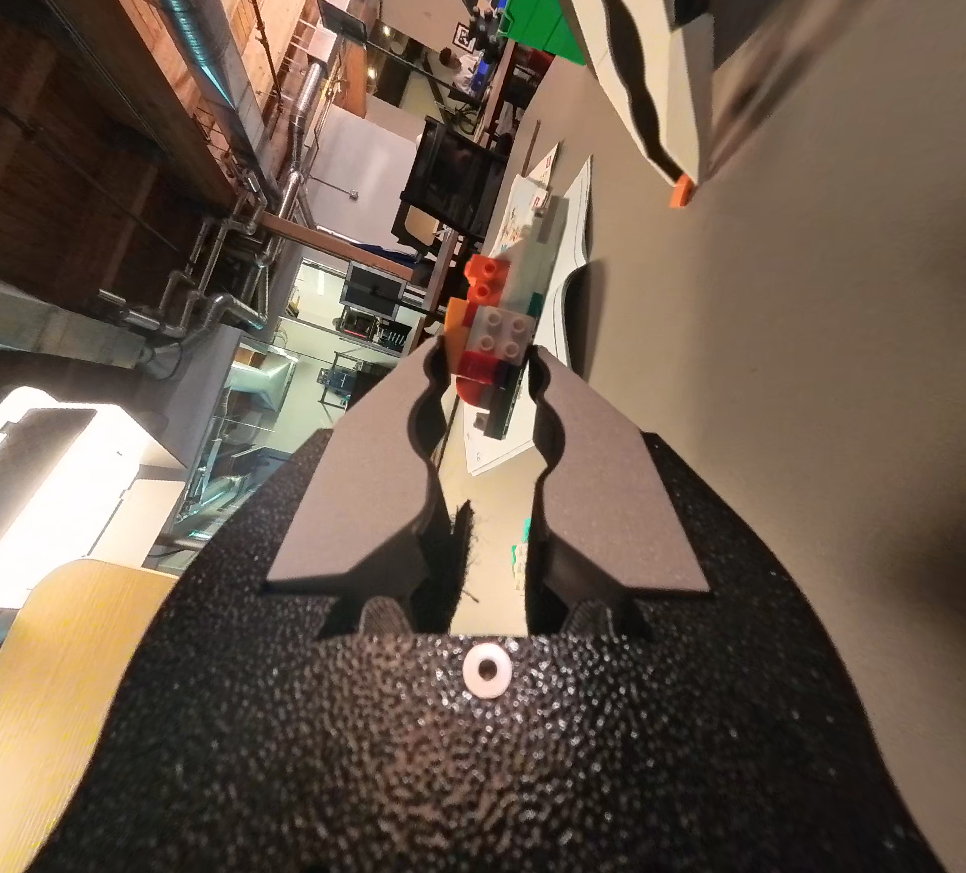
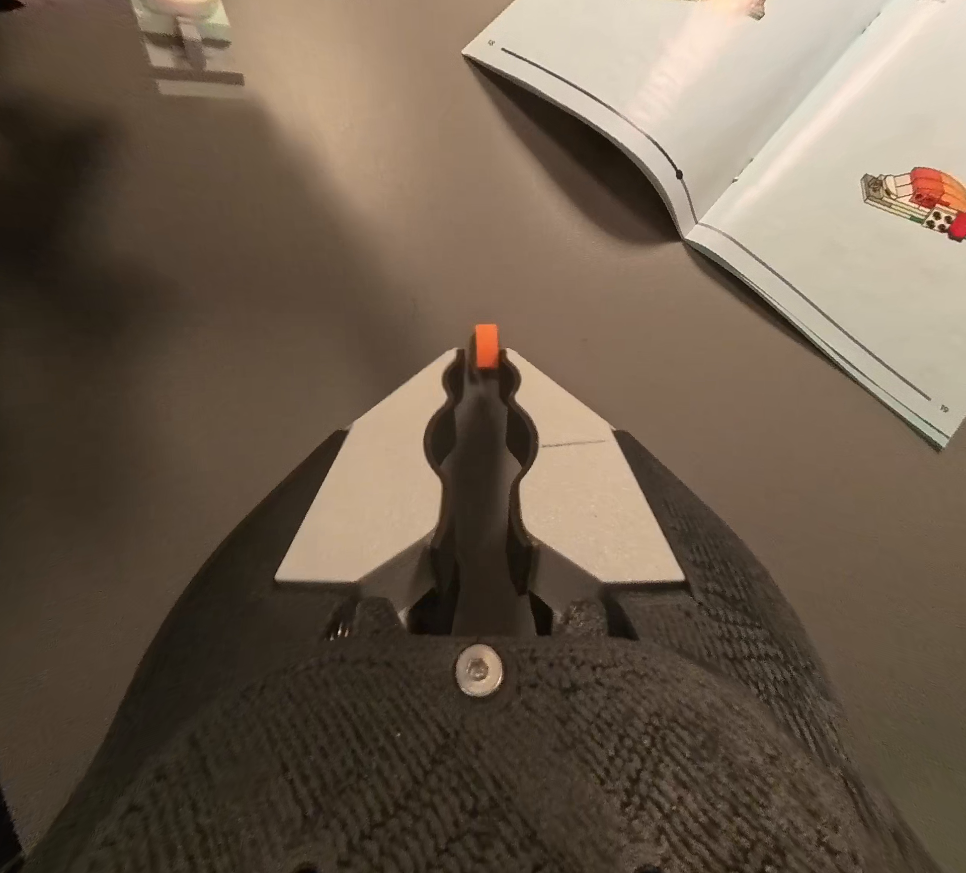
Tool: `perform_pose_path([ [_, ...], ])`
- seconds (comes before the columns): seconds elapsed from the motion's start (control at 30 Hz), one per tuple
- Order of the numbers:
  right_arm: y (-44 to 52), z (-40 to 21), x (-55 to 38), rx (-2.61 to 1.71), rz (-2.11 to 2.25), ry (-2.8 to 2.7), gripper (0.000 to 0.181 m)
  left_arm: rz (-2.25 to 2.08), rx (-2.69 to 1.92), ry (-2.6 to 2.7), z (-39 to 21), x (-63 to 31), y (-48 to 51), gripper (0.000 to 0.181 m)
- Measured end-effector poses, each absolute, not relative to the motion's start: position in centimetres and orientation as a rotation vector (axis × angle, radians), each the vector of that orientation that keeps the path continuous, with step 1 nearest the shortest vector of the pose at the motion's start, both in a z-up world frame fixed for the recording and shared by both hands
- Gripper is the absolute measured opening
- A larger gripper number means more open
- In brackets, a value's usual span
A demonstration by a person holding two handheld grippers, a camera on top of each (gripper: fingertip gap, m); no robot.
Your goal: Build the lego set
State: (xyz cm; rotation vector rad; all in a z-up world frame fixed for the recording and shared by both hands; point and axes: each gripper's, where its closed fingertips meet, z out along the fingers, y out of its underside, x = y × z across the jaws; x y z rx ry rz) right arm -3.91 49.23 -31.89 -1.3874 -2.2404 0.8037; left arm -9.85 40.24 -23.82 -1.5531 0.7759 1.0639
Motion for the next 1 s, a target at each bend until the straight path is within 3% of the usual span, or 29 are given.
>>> perform_pose_path([
  [0.03,49.2,-31.9,-3.8,-1.390,0.811,-2.241,0.015,1.067,-1.554,0.775,-23.8,-9.9,40.2,0.028],
  [0.47,46.5,-31.4,-2.9,-1.427,0.962,-2.296,0.018,1.052,-1.562,0.781,-24.1,-9.8,40.1,0.027],
  [1.0,47.3,-31.4,-3.8,-0.837,0.913,-2.671,0.017,1.044,-1.557,0.799,-24.3,-9.4,40.0,0.027],
])
